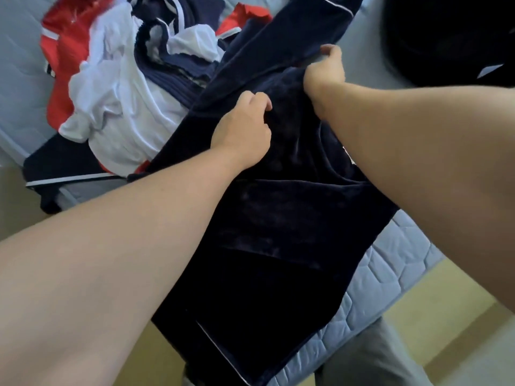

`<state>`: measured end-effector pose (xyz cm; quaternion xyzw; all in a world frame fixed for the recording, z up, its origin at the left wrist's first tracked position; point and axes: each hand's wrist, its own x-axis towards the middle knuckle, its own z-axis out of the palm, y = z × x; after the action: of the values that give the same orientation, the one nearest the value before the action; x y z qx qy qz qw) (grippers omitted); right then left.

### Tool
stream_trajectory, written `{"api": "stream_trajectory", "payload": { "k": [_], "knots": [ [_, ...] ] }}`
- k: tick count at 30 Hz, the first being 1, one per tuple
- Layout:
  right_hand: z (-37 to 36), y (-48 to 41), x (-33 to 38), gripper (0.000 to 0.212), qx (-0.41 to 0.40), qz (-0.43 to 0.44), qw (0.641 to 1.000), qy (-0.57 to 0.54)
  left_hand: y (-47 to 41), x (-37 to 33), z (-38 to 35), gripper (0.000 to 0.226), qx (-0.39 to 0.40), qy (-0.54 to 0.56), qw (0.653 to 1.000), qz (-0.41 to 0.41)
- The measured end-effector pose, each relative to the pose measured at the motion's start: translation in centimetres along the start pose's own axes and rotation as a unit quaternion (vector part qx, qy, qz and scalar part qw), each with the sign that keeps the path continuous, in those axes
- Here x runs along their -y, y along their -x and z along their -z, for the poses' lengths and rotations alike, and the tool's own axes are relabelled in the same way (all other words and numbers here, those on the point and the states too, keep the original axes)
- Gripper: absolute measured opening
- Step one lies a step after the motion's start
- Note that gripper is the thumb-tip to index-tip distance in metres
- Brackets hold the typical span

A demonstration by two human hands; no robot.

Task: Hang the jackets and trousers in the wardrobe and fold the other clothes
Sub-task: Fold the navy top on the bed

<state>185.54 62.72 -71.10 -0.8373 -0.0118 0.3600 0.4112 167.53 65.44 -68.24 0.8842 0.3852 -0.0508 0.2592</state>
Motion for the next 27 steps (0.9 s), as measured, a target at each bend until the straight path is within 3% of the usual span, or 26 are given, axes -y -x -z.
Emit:
{"api": "stream_trajectory", "payload": {
  "k": [2,6,11,13,14,16,18,20,23,25,27],
  "knots": [
    [0.1,-1.0,0.5,0.064,0.087,-0.021,0.995,-0.049,-0.3,0.0,-0.6,0.038,0.008,0.008,0.999,0.033],
    [0.0,-1.2,2.4,0.073,0.129,-0.046,0.984,-0.112,-0.6,0.0,-1.6,0.051,0.032,-0.006,0.999,0.044],
    [1.7,0.7,4.9,0.029,0.062,-0.111,0.920,-0.371,-0.9,-0.5,-1.3,0.053,0.047,0.025,0.996,0.072],
    [2.6,2.5,4.7,0.042,0.048,-0.141,0.883,-0.445,-0.9,-1.8,-0.6,0.053,0.033,0.124,0.984,0.123],
    [3.1,3.7,4.3,0.050,0.055,-0.158,0.864,-0.476,-0.8,-2.8,0.0,0.055,0.018,0.226,0.961,0.159],
    [4.0,6.9,2.9,0.049,0.089,-0.180,0.835,-0.513,-0.5,-4.8,1.5,0.068,-0.008,0.434,0.869,0.237],
    [4.5,10.3,0.3,0.039,0.124,-0.205,0.816,-0.526,0.2,-5.6,2.6,0.079,-0.009,0.555,0.774,0.306],
    [4.3,13.8,-2.8,0.031,0.160,-0.243,0.803,-0.521,1.4,-5.0,2.7,0.062,-0.026,0.614,0.700,0.363],
    [3.4,17.9,-7.4,0.031,0.187,-0.317,0.802,-0.471,3.8,-3.2,1.8,0.027,-0.055,0.616,0.663,0.423],
    [2.7,19.2,-9.6,0.043,0.152,-0.366,0.855,-0.335,5.8,-1.8,1.1,0.030,-0.057,0.604,0.653,0.453],
    [2.3,20.0,-11.0,0.072,0.048,-0.362,0.925,-0.104,7.5,-0.4,0.4,0.031,-0.067,0.594,0.644,0.476]
  ]
}}
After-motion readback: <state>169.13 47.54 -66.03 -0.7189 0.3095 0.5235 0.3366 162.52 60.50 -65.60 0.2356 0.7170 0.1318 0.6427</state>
